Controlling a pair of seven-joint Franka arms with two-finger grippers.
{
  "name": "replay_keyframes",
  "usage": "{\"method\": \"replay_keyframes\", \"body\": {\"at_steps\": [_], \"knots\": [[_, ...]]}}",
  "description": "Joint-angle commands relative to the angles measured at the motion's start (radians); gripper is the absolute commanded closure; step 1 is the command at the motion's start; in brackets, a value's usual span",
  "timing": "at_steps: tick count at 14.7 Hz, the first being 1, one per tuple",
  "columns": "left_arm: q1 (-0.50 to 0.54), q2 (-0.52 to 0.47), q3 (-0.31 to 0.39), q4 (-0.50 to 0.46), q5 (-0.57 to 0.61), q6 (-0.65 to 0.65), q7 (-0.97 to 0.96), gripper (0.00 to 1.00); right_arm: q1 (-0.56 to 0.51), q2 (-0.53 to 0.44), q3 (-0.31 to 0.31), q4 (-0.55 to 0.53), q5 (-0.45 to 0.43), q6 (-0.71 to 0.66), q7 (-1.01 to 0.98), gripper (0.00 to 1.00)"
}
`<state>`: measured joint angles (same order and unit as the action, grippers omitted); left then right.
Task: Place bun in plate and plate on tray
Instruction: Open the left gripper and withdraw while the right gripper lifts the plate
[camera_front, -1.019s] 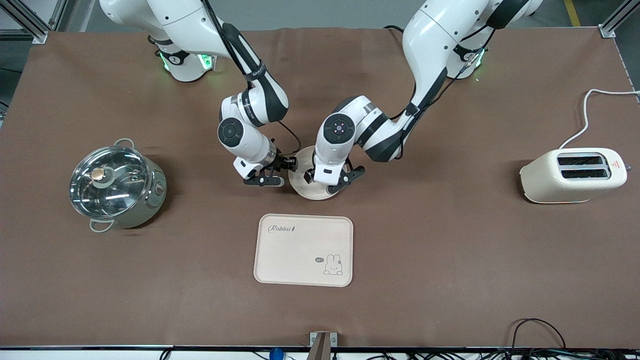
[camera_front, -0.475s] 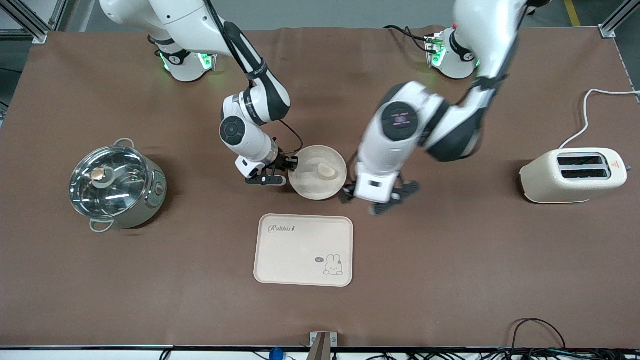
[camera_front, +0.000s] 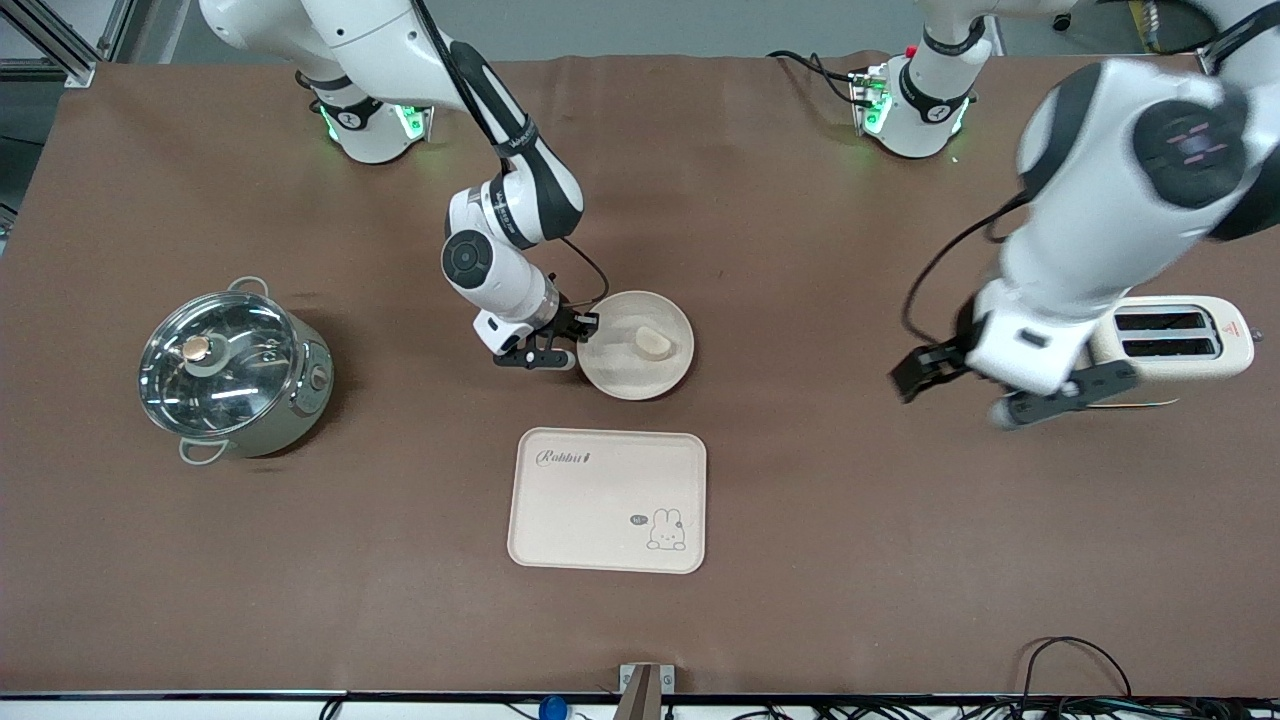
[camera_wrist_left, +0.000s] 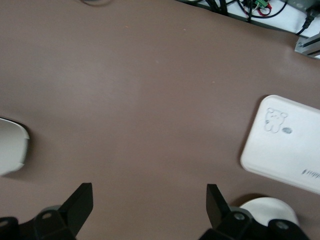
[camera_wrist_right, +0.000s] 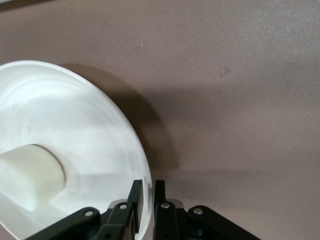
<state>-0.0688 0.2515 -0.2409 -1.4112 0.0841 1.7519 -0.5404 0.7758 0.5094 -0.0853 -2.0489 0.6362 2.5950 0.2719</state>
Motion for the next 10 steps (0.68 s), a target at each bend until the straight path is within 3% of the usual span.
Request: {"method": "replay_keyframes", "body": {"at_steps": [1,5,7,10], "knots": [[0.055,-0.092,-0.008,-0.029,0.009,-0.089,0.150,0.00,0.025,0.026,-0.007,0.006,0.036,0.043,0.004,1.00],[0.110,-0.211,0.002,-0.046,-0.006,-0.213,0.325,0.00,0.014,0.002,-0.007,0.019,0.040,-0.002,0.012,1.00],[0.110,-0.251,0.035,-0.051,-0.024,-0.264,0.399,0.00,0.002,-0.032,-0.010,0.082,0.042,-0.086,0.061,1.00],[0.054,-0.331,0.141,-0.121,-0.086,-0.304,0.442,0.00,-0.065,-0.028,-0.011,0.203,0.040,-0.199,0.101,1.00]]}}
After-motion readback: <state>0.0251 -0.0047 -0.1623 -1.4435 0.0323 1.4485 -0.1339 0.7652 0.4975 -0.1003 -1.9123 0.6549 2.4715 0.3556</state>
